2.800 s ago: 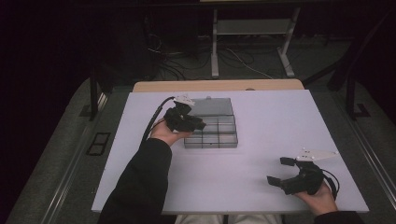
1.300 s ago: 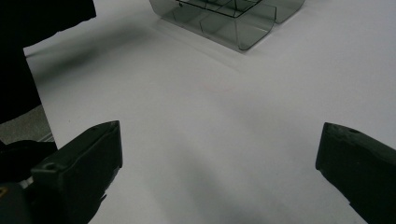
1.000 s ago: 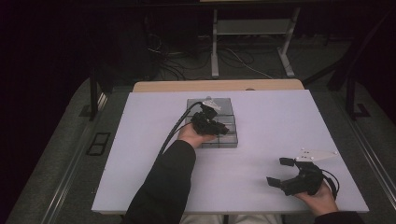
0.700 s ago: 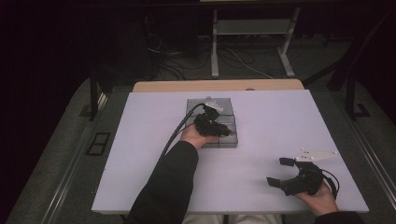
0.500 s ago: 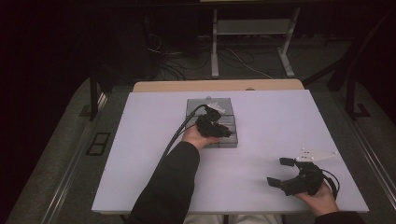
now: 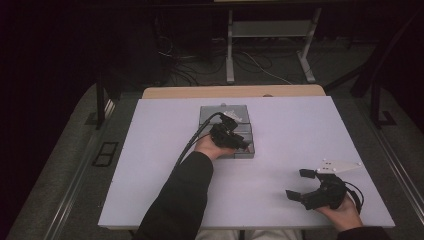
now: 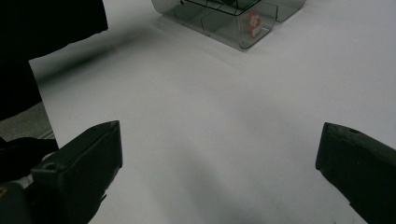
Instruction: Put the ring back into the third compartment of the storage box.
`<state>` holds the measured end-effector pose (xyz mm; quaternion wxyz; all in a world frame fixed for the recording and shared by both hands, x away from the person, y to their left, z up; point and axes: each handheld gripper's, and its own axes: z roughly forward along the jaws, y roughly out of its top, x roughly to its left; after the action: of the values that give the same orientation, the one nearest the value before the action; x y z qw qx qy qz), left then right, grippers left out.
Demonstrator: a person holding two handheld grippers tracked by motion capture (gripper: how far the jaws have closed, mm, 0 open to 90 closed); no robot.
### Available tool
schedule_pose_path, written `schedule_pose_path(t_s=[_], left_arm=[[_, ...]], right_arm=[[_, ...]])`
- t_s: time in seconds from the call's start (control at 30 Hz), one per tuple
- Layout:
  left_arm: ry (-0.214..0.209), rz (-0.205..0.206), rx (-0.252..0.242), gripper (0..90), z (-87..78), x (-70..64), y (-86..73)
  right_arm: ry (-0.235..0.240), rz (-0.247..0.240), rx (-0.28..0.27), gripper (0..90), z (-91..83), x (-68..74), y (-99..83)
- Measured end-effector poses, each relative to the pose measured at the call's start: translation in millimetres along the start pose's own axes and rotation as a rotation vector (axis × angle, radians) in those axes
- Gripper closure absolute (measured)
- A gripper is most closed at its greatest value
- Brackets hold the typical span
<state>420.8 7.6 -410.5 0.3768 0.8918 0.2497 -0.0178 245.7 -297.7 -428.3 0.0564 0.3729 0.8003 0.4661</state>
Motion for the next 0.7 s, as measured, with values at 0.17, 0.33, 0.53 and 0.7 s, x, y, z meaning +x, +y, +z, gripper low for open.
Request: schedule_pose_path(t_s=[0.17, 0.33, 0.53, 0.7], left_arm=[[-0.013, -0.002, -0.005, 52.0, -11.1, -1.0, 1.4], [-0.007, 0.0, -0.033, 39.0, -23.6, -4.0, 1.1], [-0.005, 0.013, -0.038, 21.2, -37.5, -8.1, -3.5], [0.025, 0.022, -0.028, 6.5, -46.5, -16.2, -8.3]], right_arm=[[-0.003, 0.0, 0.001, 0.4, -0.1, 0.1, 0.0], [-0.004, 0.0, 0.0, 0.4, -0.8, -0.7, -0.3], [-0.004, -0.002, 0.003, 0.4, -0.4, -0.3, -0.6], [-0.005, -0.001, 0.003, 0.4, -0.5, 0.2, -0.7]])
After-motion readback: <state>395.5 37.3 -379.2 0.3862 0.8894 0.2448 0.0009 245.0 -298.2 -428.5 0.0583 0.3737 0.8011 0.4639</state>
